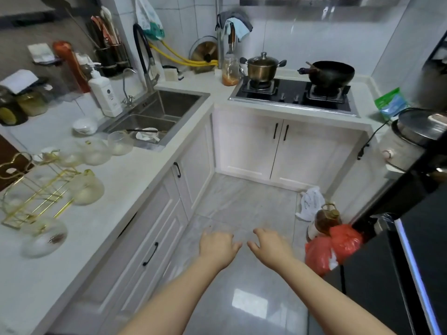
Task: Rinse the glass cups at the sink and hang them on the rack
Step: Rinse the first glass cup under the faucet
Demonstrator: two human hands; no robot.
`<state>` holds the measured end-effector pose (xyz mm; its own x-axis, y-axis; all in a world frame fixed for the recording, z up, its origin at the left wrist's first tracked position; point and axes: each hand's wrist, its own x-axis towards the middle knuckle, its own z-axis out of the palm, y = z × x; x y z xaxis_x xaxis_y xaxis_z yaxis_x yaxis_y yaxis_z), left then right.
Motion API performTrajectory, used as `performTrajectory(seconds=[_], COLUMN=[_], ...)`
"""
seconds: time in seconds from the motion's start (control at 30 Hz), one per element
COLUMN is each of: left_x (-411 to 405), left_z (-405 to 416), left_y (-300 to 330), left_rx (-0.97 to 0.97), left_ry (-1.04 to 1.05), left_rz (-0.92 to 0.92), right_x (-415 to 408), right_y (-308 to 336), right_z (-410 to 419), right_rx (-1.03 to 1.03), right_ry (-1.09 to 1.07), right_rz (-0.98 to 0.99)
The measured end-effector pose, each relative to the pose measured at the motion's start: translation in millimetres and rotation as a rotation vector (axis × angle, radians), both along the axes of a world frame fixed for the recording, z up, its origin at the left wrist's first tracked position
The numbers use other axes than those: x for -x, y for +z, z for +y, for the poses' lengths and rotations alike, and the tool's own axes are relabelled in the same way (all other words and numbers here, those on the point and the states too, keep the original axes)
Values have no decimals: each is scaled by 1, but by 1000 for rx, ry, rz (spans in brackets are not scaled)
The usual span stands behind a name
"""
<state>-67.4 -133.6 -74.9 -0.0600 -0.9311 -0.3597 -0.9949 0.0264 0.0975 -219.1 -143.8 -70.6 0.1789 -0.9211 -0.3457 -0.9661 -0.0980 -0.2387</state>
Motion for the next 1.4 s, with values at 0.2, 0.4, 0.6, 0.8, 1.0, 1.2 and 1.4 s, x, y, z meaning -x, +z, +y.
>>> performTrajectory(seconds=[0.2, 0.4, 0.6, 0.8, 1.0, 1.2, 1.4], left_x=[12, 8, -5, -18, -18, -5, 20], left_z=[-24, -82, -158, -223, -265, -321, -374], left_y=[-14, -28, -29, -32, -40, -51, -47], left_rx=[-72, -88, -91, -107, -138, -144, -159], left_ry=[55, 29, -10, -38, -28, 77, 200], left_rz=[-30, -31, -14, -18, -5, 12, 11], right_x=[14, 15, 4, -10, -11, 2, 26], right_y=[-16, -24, -25, -31, -35, -45, -47], right_z=[-31, -84, -153, -213, -261, -330, -402], right_rx=[-47, -62, -70, -87, -115, -104, -122], right_ry=[34, 30, -12, -38, -19, 79, 204], right_rz=[-26, -10, 2, -4, 4, 40, 41])
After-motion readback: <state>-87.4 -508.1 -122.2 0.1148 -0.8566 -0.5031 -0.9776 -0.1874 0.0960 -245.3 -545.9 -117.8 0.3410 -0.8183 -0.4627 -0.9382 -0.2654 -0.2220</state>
